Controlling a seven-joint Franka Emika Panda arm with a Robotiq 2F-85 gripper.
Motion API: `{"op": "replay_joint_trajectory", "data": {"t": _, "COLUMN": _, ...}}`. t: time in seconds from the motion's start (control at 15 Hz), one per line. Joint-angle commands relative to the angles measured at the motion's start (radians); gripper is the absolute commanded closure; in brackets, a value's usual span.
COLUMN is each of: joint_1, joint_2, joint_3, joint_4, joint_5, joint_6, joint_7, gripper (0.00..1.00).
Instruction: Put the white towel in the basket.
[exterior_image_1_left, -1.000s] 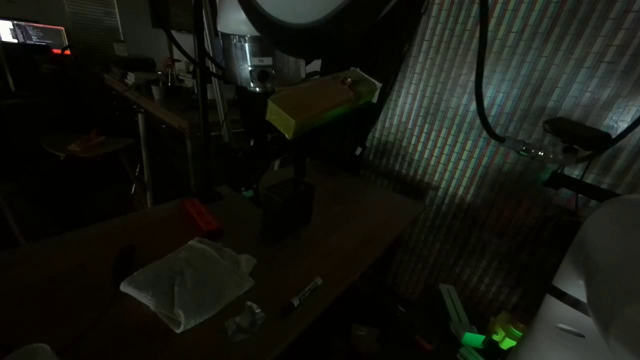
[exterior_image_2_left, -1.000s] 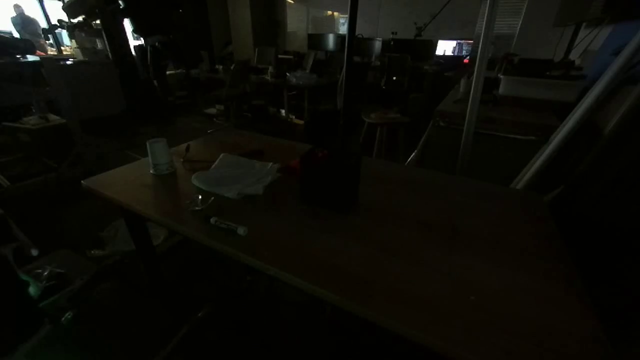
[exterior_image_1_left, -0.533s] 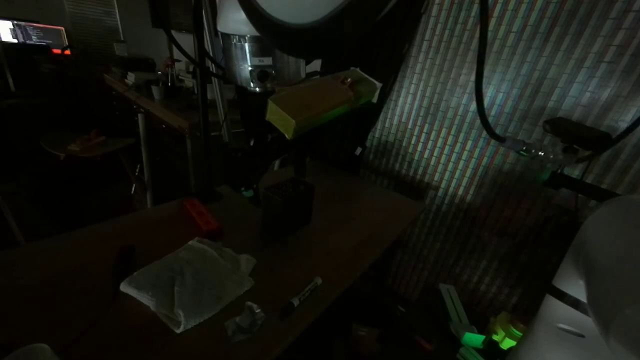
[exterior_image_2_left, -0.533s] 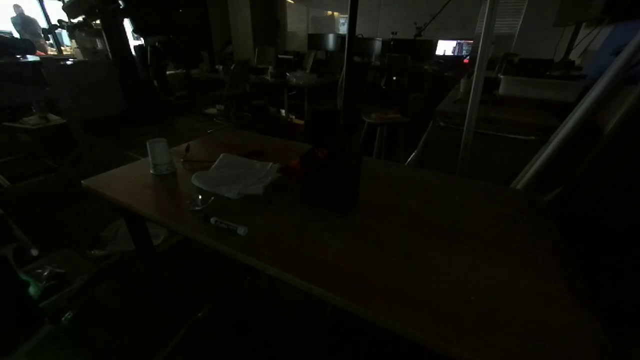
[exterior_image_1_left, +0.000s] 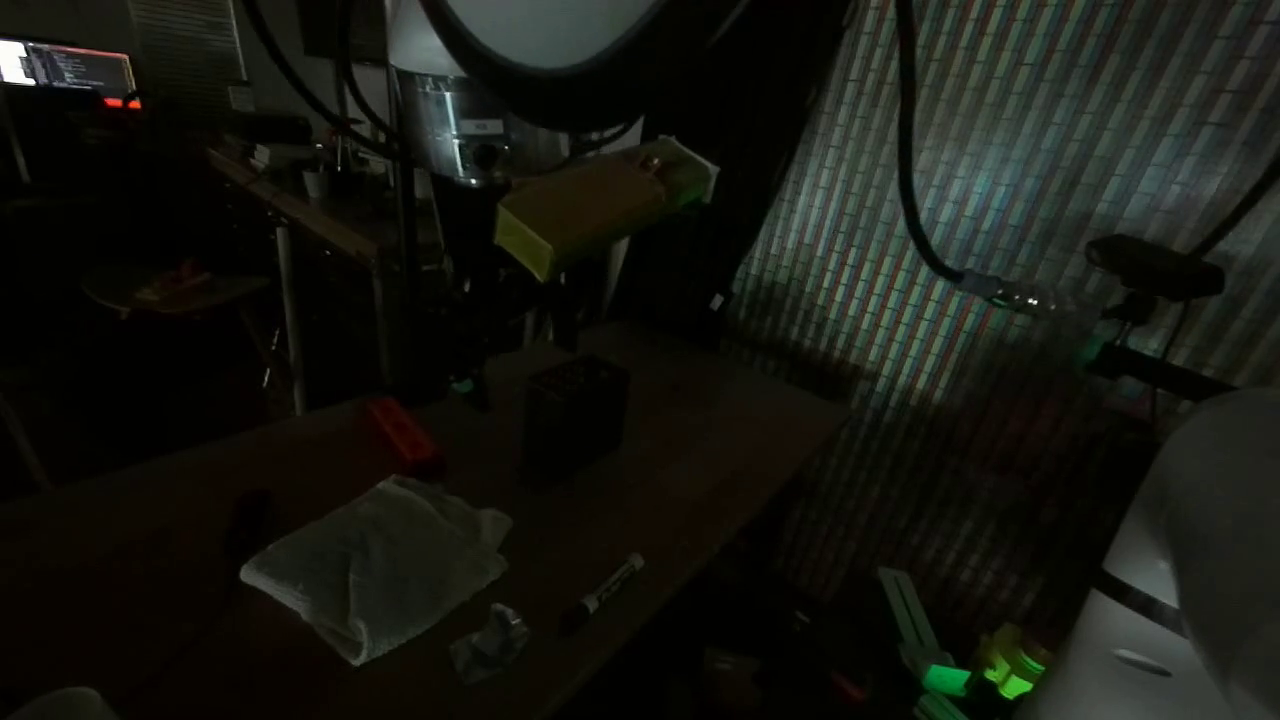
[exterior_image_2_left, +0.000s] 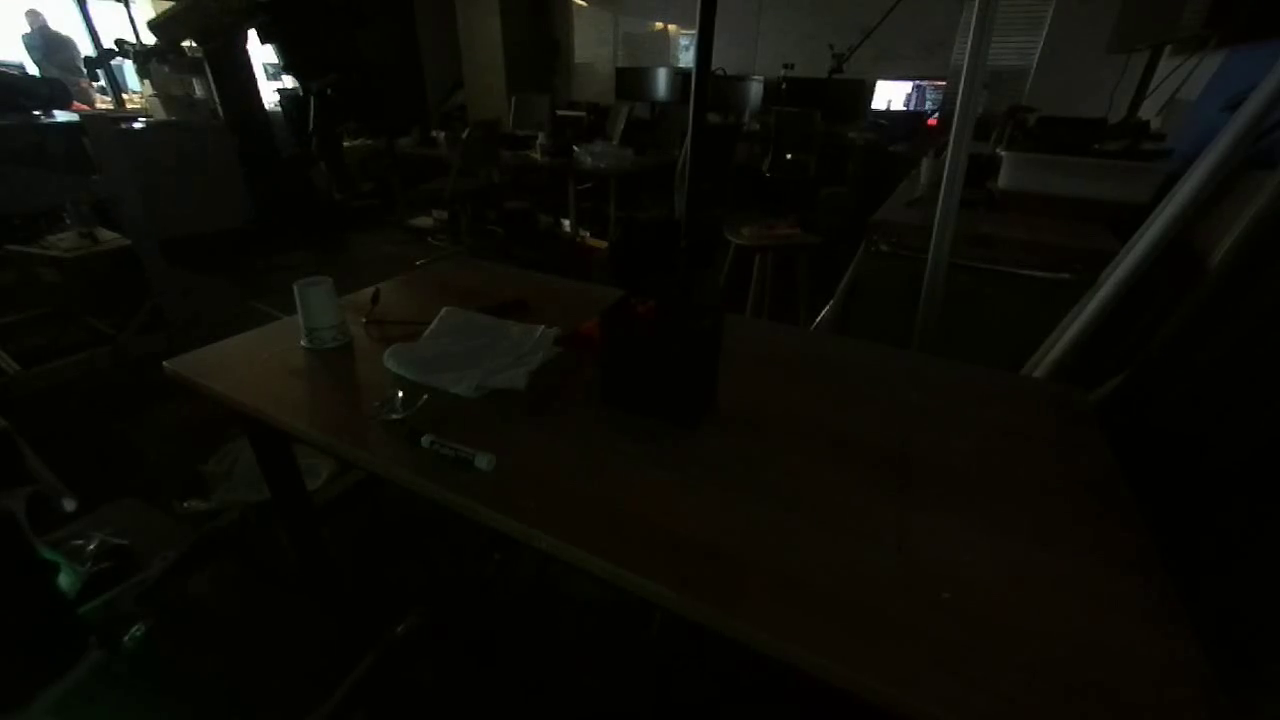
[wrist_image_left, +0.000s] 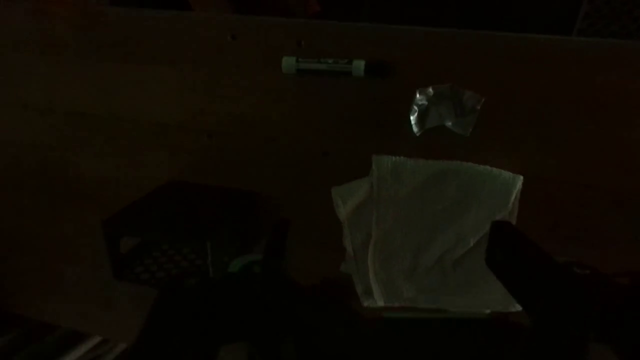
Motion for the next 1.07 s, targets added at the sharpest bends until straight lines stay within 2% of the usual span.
{"op": "replay_joint_trajectory", "data": {"t": 0.0, "joint_1": 0.006, "joint_2": 0.182, "joint_3": -0.017, "joint_4": 0.168, "joint_5": -0.134, "joint_6": 0.058, "joint_7": -0.033, "gripper": 0.0}}
{"op": "replay_joint_trajectory", "data": {"t": 0.2, "joint_1": 0.014, "joint_2": 0.356, "joint_3": -0.052, "joint_4": 0.297, "joint_5": -0.215, "joint_6": 0.131, "joint_7": -0.043, "gripper": 0.0}}
{"op": "replay_joint_trajectory", "data": {"t": 0.4, "joint_1": 0.046, "joint_2": 0.529, "joint_3": -0.099, "joint_4": 0.416, "joint_5": -0.199, "joint_6": 0.215, "joint_7": -0.089, "gripper": 0.0}}
{"op": "replay_joint_trajectory", "data": {"t": 0.67, "joint_1": 0.075, "joint_2": 0.734, "joint_3": -0.144, "joint_4": 0.546, "joint_5": -0.066, "joint_6": 0.266, "joint_7": -0.189, "gripper": 0.0}}
{"op": "replay_joint_trajectory", "data": {"t": 1.0, "joint_1": 0.1, "joint_2": 0.886, "joint_3": -0.156, "joint_4": 0.641, "joint_5": 0.086, "joint_6": 0.216, "joint_7": -0.271, "gripper": 0.0}}
